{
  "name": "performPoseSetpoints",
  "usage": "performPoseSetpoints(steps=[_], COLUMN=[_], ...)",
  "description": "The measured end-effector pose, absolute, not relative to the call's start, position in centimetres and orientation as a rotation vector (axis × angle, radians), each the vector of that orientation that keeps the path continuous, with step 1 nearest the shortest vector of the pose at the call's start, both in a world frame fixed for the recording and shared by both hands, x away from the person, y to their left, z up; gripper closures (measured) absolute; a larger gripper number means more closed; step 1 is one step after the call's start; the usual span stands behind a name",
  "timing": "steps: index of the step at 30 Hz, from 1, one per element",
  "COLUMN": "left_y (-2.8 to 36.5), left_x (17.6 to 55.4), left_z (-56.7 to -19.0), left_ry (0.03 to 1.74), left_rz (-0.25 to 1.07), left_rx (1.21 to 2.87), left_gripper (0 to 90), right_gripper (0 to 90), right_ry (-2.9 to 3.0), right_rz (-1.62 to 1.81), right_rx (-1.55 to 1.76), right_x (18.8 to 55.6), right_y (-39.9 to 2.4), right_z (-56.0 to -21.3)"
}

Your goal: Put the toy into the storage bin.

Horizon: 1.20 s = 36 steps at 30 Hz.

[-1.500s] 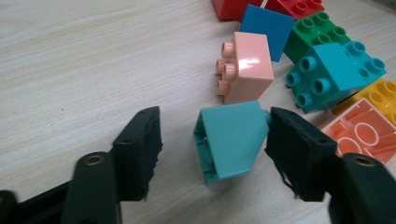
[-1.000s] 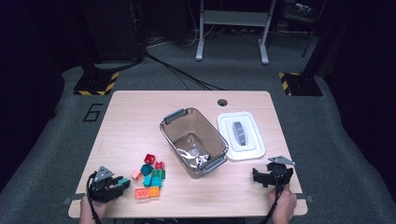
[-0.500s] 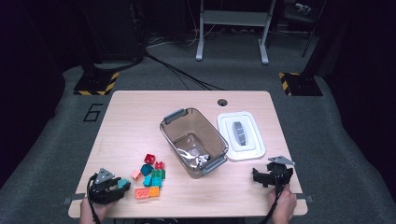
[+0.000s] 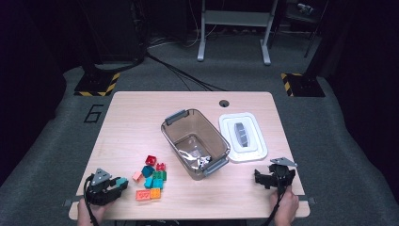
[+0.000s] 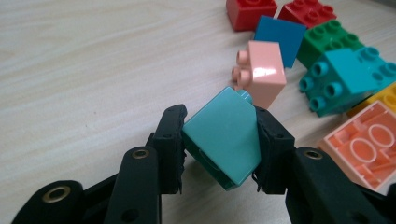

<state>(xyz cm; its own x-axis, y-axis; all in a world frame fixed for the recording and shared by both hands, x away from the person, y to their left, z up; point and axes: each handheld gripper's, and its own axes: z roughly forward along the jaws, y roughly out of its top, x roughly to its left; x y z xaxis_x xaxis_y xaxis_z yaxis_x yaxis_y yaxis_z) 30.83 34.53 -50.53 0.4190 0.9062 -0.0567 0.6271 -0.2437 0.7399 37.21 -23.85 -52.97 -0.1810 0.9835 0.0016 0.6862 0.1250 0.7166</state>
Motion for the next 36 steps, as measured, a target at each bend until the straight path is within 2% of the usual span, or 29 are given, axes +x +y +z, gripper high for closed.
performPoseSetpoints(steps=[36], left_y=[32.0], left_x=[37.2], left_z=[-42.6], left_ry=[1.179], left_rz=[0.548], left_rx=[2.006], left_gripper=[59.9], right_gripper=[0.0], right_ry=[1.928], right_rz=[0.813], right_rx=[1.607], right_x=[37.2], right_y=[-23.8], right_z=[-53.0])
